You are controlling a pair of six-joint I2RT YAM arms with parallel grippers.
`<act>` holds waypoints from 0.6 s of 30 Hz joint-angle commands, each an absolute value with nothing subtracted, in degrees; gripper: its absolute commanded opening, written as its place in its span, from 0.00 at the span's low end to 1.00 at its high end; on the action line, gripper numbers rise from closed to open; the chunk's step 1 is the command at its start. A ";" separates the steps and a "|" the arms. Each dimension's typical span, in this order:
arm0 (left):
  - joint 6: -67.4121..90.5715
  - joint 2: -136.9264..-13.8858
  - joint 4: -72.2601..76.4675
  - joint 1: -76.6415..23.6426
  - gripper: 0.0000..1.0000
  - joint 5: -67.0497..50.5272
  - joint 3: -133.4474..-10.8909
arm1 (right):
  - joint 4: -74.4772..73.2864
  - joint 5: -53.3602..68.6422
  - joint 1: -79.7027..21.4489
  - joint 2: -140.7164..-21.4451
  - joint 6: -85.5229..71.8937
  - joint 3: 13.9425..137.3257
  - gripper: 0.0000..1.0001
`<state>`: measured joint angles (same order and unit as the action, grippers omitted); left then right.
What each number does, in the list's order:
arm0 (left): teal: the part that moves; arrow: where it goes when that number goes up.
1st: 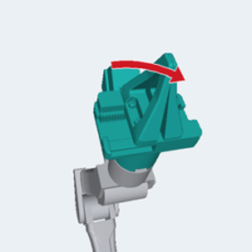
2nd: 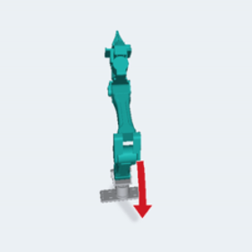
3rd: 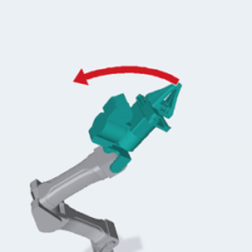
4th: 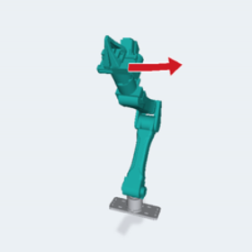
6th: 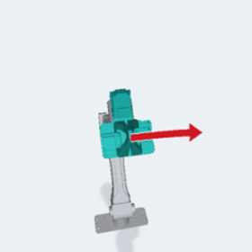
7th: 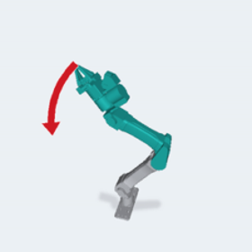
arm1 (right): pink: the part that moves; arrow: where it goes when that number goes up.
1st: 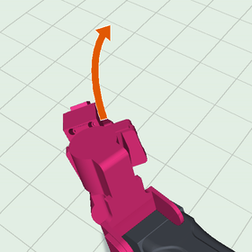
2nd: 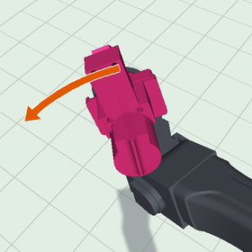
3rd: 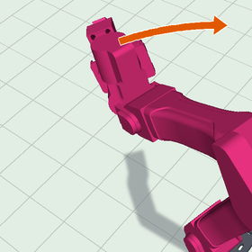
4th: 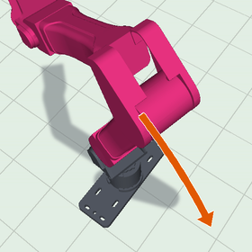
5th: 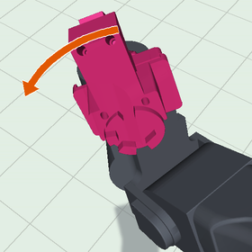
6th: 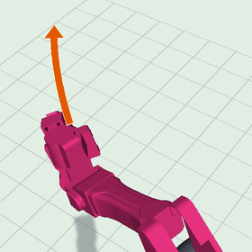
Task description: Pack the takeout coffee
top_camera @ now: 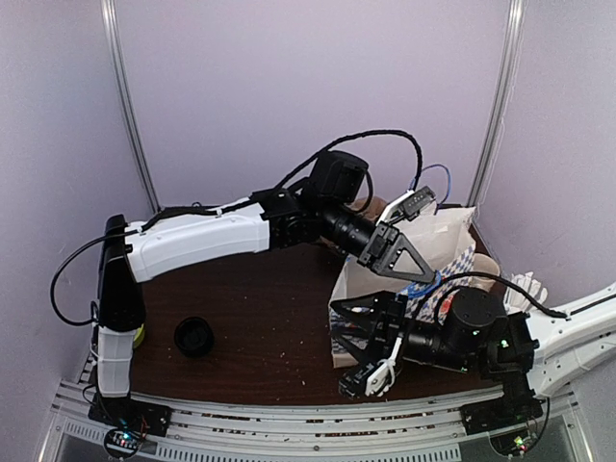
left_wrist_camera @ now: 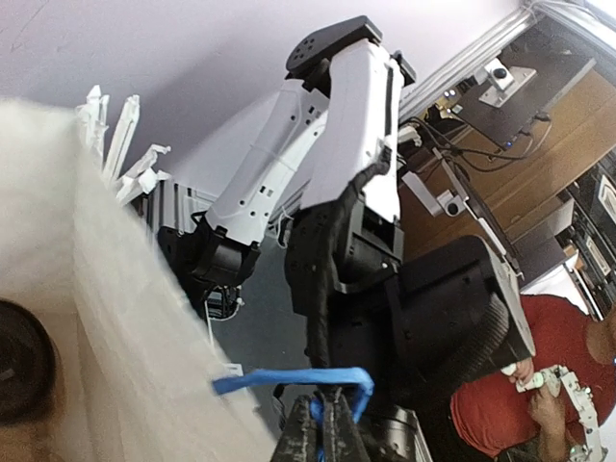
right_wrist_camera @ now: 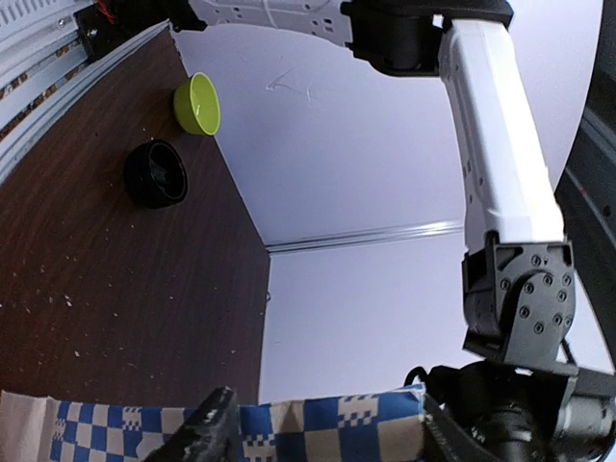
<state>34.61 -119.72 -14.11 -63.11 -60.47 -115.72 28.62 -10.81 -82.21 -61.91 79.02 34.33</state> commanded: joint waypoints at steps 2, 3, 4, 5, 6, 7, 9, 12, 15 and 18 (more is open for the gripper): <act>33.70 -118.86 -0.48 -63.19 0.00 -51.36 -116.63 | 25.33 -5.14 -83.94 -65.16 80.62 34.60 0.38; 33.62 -118.81 -0.52 -63.19 0.00 -51.29 -116.62 | 25.58 -5.27 -83.96 -65.28 80.70 34.48 0.49; 33.49 -118.83 -0.60 -63.19 0.00 -51.32 -116.48 | 25.73 -5.35 -83.94 -65.38 80.69 34.58 0.61; 33.31 -118.72 -0.66 -63.19 0.00 -51.20 -116.48 | 25.75 -5.36 -83.94 -65.45 80.73 34.56 0.67; 33.23 -118.72 -0.76 -63.15 0.00 -51.07 -116.46 | 25.67 -5.28 -84.06 -65.48 80.81 34.58 0.73; 33.03 -118.68 -0.94 -63.19 0.00 -50.92 -116.59 | 25.60 -5.20 -84.05 -65.47 80.96 34.48 0.81; 32.60 -118.69 -1.39 -63.11 0.00 -50.39 -116.80 | 25.27 -5.02 -84.09 -65.35 81.15 34.46 0.98; 31.72 -118.57 -2.46 -62.78 0.00 -49.42 -117.14 | 23.99 -4.88 -84.49 -64.69 80.80 34.46 1.00; 30.37 -117.48 -3.42 -62.37 0.00 -48.39 -116.90 | 22.68 -5.09 -84.96 -62.78 79.16 33.88 1.00; 27.38 -115.93 -7.33 -61.66 0.00 -45.79 -117.43 | 20.24 -4.84 -85.68 -60.47 78.35 32.94 1.00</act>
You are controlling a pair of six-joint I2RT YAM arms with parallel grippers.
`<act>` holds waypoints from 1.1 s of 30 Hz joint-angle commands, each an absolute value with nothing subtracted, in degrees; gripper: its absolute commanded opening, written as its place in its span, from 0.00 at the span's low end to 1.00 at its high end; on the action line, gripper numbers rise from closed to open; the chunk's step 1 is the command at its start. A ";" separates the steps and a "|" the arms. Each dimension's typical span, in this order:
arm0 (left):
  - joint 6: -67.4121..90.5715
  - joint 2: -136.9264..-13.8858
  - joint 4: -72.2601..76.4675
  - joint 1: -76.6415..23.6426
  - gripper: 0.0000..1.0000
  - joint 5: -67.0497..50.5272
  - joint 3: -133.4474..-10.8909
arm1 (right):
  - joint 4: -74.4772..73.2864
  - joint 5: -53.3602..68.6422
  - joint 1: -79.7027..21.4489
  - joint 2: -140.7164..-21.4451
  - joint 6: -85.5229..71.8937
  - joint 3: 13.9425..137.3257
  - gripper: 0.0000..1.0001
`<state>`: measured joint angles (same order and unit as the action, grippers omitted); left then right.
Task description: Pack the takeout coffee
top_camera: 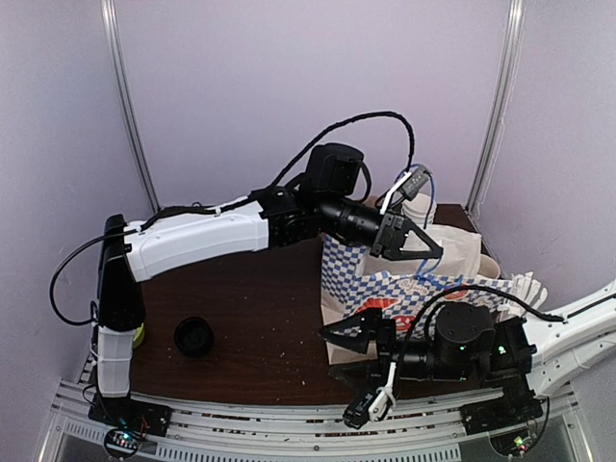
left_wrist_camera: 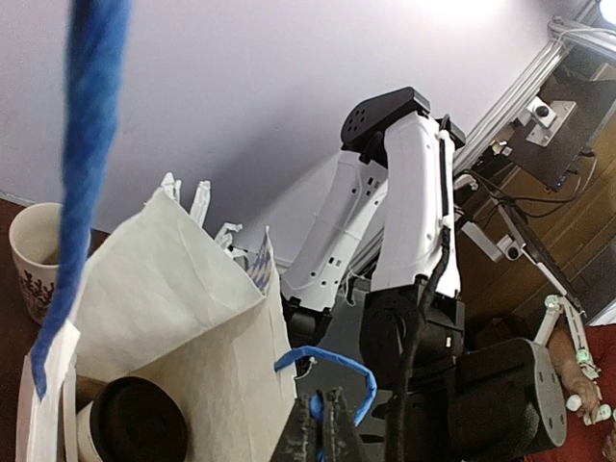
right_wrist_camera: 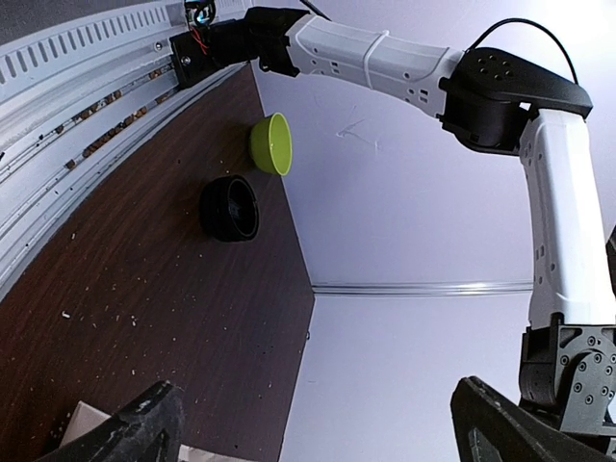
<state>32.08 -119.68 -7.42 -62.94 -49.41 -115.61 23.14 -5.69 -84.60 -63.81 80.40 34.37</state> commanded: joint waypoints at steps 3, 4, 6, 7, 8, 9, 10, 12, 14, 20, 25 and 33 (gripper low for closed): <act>24.36 -114.58 -11.65 -60.78 0.00 -44.10 -117.51 | 17.52 -5.67 -86.49 -58.73 78.26 32.59 1.00; 22.83 -113.66 -13.21 -60.55 0.00 -43.09 -116.81 | 16.80 -5.79 -86.64 -58.16 78.02 32.36 1.00; 20.79 -111.51 -14.92 -59.84 0.00 -40.79 -114.10 | 16.11 -5.91 -86.94 -56.84 77.68 31.85 1.00; 20.41 -110.12 -14.88 -59.26 0.00 -39.92 -111.99 | 15.99 -5.97 -87.17 -56.31 77.36 31.68 1.00; 20.32 -108.69 -14.48 -58.59 0.00 -39.19 -109.61 | 15.95 -6.05 -87.32 -55.99 77.08 31.44 1.00; 20.30 -107.19 -13.84 -57.95 0.00 -38.57 -107.22 | 16.05 -6.29 -87.40 -55.69 76.94 31.30 1.00; 20.09 -105.79 -13.31 -57.33 0.00 -37.95 -104.10 | 16.38 -6.59 -87.53 -55.45 76.86 31.20 1.00; 19.32 -103.11 -13.28 -56.16 0.00 -36.13 -100.68 | 17.67 -7.50 -87.63 -55.41 76.32 31.03 1.00; 19.13 -101.21 -13.61 -55.23 0.00 -35.66 -98.17 | 19.08 -8.35 -87.63 -55.27 75.64 31.05 1.00; 20.03 -98.03 -14.58 -54.63 0.00 -35.84 -93.59 | 25.10 -12.80 -87.71 -54.53 69.66 30.97 1.00; 19.95 -98.10 -16.02 -54.58 0.34 -35.26 -92.92 | 25.16 -17.92 -87.71 -54.04 64.37 32.68 1.00; 19.39 -96.27 -16.90 -54.60 0.66 -34.13 -92.46 | 23.14 -23.86 -87.72 -52.37 58.74 34.73 1.00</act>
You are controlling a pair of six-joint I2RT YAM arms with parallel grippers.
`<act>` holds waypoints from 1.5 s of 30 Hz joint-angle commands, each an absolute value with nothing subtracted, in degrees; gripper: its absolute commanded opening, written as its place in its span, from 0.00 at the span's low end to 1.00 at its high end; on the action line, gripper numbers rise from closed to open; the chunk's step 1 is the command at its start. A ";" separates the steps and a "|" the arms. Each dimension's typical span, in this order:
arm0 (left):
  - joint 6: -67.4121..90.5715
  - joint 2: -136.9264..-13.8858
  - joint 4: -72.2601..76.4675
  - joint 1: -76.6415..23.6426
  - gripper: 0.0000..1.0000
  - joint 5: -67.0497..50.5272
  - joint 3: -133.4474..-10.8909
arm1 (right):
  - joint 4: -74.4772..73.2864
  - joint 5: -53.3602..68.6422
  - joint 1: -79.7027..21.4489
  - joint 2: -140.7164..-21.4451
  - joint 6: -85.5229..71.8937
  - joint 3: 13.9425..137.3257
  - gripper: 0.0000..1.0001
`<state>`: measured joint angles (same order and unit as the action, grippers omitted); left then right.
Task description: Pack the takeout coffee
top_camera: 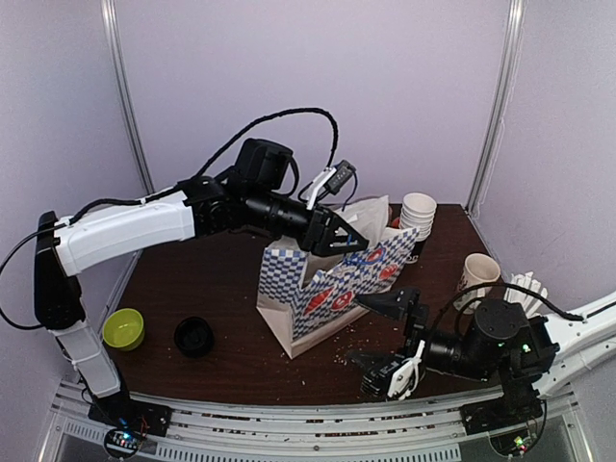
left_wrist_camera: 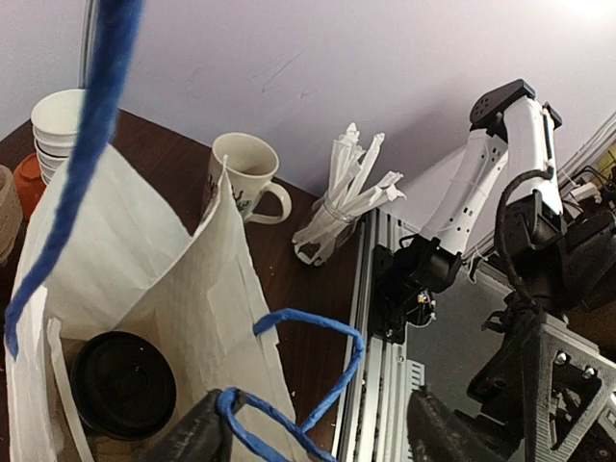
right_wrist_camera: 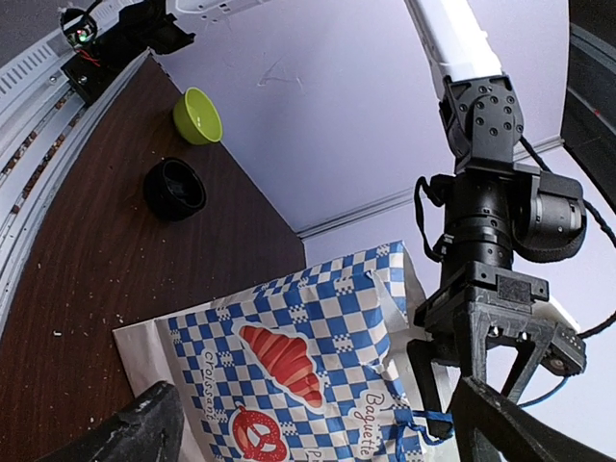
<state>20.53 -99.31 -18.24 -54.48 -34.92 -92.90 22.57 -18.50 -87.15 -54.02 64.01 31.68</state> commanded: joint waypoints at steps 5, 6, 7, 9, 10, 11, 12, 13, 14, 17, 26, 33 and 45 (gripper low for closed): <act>19.08 -93.25 -18.13 -54.67 0.98 -33.07 -92.35 | 21.01 -29.71 -87.71 -53.12 52.43 38.78 1.00; 19.00 -92.58 -18.51 -54.67 0.98 -32.63 -92.30 | 20.60 -30.76 -87.71 -53.43 51.47 39.51 1.00; 18.99 -91.94 -18.76 -54.67 0.98 -32.40 -92.29 | 20.37 -32.05 -87.71 -53.89 49.80 40.35 1.00; 18.98 -90.60 -19.20 -54.67 0.99 -31.79 -92.29 | 19.81 -34.86 -87.74 -55.07 47.27 41.85 1.00; 18.92 -90.02 -19.32 -54.66 0.98 -31.60 -92.29 | 19.36 -35.68 -87.72 -55.54 46.00 42.66 1.00; 18.90 -89.48 -19.45 -54.66 0.98 -31.24 -92.19 | 19.15 -36.49 -87.72 -55.92 45.10 43.42 1.00; 18.94 -88.95 -19.61 -54.67 0.98 -30.98 -92.26 | 19.14 -37.26 -87.71 -56.32 44.30 44.07 1.00; 18.84 -88.56 -19.80 -54.71 0.98 -30.81 -92.24 | 19.01 -37.87 -87.71 -56.64 43.77 44.68 1.00; 18.68 -88.27 -19.86 -54.67 0.98 -30.64 -92.16 | 18.91 -38.45 -87.71 -56.96 42.20 45.18 1.00; 18.44 -87.45 -19.32 -54.67 0.98 -29.98 -90.34 | 18.22 -41.16 -87.63 -58.55 39.30 47.12 1.00; 19.68 -84.67 -12.77 -54.29 0.95 -30.31 -81.12 | 9.31 -38.08 -82.22 -58.19 21.38 52.94 1.00; 19.80 -85.31 -10.73 -53.80 0.92 -33.19 -78.70 | -3.33 -23.14 -68.23 -59.22 0.31 59.47 1.00; 17.65 -89.24 -8.99 -51.42 0.96 -41.47 -79.75 | -3.12 -3.98 -56.13 -66.63 -2.28 66.77 0.96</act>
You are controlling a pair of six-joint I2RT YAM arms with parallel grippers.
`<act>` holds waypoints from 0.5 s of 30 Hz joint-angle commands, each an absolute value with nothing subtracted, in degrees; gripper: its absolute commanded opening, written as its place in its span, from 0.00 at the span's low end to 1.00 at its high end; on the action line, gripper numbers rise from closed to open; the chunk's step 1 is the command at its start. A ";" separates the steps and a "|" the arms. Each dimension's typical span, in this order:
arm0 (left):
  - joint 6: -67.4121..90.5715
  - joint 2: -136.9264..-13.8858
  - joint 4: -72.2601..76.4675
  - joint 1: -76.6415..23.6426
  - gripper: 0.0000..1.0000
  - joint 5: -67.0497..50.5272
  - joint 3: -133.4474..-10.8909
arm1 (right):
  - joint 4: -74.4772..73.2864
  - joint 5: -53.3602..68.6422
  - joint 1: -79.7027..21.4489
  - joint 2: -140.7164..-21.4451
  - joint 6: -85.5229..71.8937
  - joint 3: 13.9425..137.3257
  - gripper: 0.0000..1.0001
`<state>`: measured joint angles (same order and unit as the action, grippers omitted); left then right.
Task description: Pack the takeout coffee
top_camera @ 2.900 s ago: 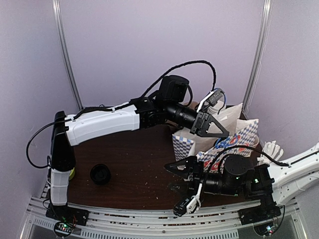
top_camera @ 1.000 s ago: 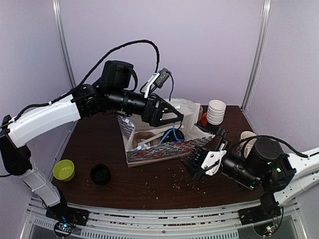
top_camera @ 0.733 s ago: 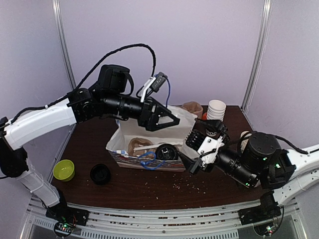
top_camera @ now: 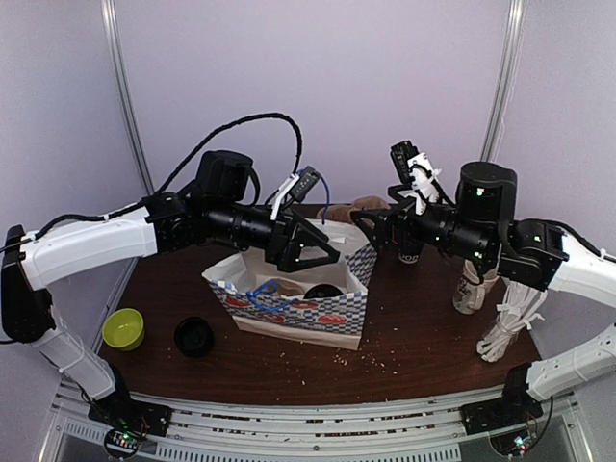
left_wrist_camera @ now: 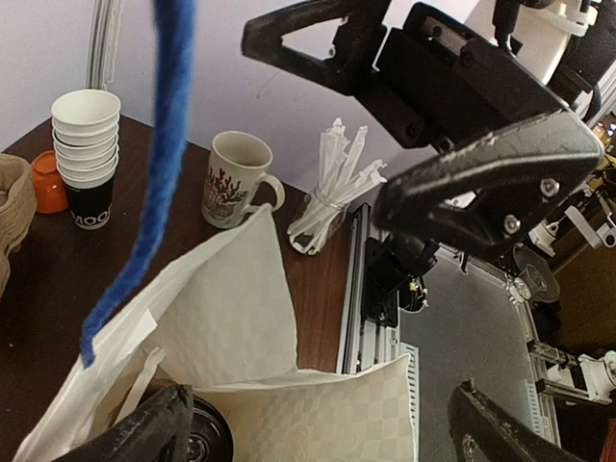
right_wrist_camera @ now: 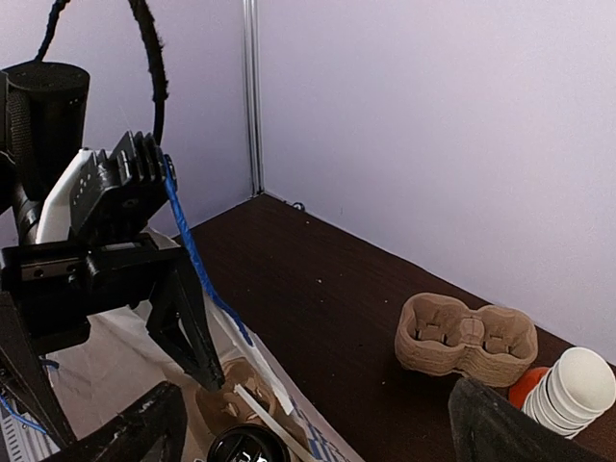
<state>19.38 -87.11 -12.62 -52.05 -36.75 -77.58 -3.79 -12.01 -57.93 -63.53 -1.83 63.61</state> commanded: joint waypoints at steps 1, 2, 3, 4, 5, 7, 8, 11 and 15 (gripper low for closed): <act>17.55 -89.70 -9.13 -51.42 0.96 -42.12 -80.13 | -2.87 -3.48 -55.54 -67.55 -1.82 67.63 0.95; 17.30 -90.02 -9.34 -51.42 0.96 -42.64 -80.41 | -2.84 -2.78 -54.82 -69.48 -1.57 68.78 0.93; 17.05 -90.23 -9.70 -51.43 0.96 -42.83 -80.75 | -2.72 -1.76 -54.01 -70.72 -1.40 69.81 0.92; 16.74 -90.48 -10.13 -51.42 0.96 -42.95 -81.10 | -2.28 -0.41 -53.23 -71.87 -1.26 70.59 0.91; 16.44 -90.71 -10.61 -51.42 0.96 -43.10 -81.52 | -1.71 1.00 -52.57 -72.85 -1.32 71.25 0.90; 16.04 -90.97 -11.50 -51.33 0.96 -43.19 -82.24 | -0.46 3.61 -51.76 -74.47 -1.40 72.42 0.88; 15.90 -91.09 -11.75 -51.33 0.96 -43.24 -82.46 | -0.23 4.49 -51.45 -75.19 -1.44 72.99 0.87; 15.58 -91.30 -12.35 -51.30 0.96 -43.33 -82.93 | 0.11 6.90 -50.67 -77.42 -1.85 74.73 0.79; 15.25 -91.71 -13.15 -51.16 0.96 -43.33 -83.37 | 1.58 9.18 -49.67 -78.88 -2.90 75.63 0.56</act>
<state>16.93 -91.00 -13.80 -51.68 -41.91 -81.19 -1.39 4.54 -50.57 -78.30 -1.78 73.52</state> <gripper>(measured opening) 0.958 0.663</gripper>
